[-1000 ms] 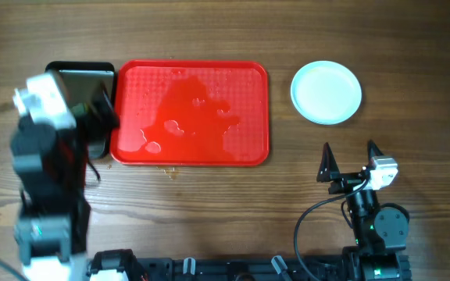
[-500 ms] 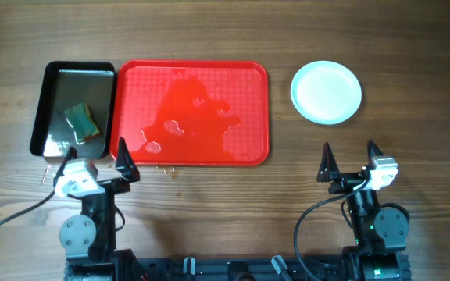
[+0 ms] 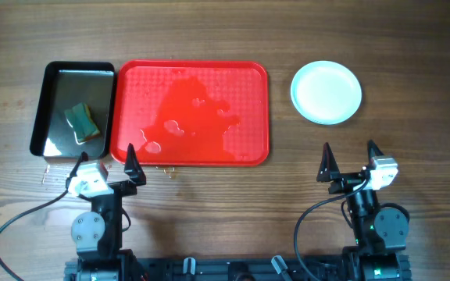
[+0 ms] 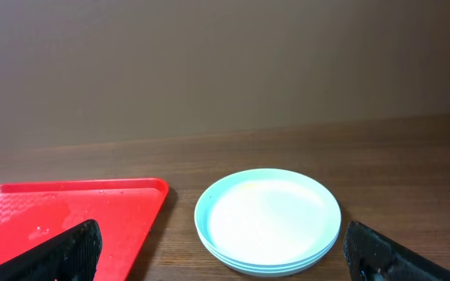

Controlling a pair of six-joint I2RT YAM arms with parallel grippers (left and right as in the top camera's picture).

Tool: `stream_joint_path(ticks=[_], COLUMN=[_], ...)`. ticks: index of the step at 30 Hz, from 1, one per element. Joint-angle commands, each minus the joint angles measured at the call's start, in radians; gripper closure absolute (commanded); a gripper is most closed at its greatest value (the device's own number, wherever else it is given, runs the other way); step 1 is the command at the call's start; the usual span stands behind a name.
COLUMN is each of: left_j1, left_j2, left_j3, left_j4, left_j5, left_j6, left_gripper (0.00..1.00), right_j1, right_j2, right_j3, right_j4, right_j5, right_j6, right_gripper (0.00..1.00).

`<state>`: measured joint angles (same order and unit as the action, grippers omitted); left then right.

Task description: Clean dirty plates on tray and stack at the side

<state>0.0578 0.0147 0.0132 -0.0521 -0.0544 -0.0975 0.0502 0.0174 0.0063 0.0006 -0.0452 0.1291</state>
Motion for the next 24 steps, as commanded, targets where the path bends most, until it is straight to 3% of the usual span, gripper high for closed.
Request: stream_joint_path(ticks=[1,6,24], left_j1=[-0.003,0.003,0.003], left_j2=[-0.012,-0.012,-0.008], left_j3=[-0.007,-0.007,-0.007], left_j4=[0.091,-0.023,-0.023], left_j5=[0.012,0.047,0.065], left_j6=[0.016,0.012,0.012], left_gripper=[0.0,0.0,0.0], right_j1=[-0.004,-0.004,-0.004], right_j2=[-0.008,-0.008,-0.008], right_j3=[-0.001,-0.001,-0.001], right_j4=[0.002,0.002,0.002], right_j5=[-0.016,-0.016,-0.016], right_j6=[-0.014,-0.014,-0.015], right_gripper=[0.0,0.0,0.0])
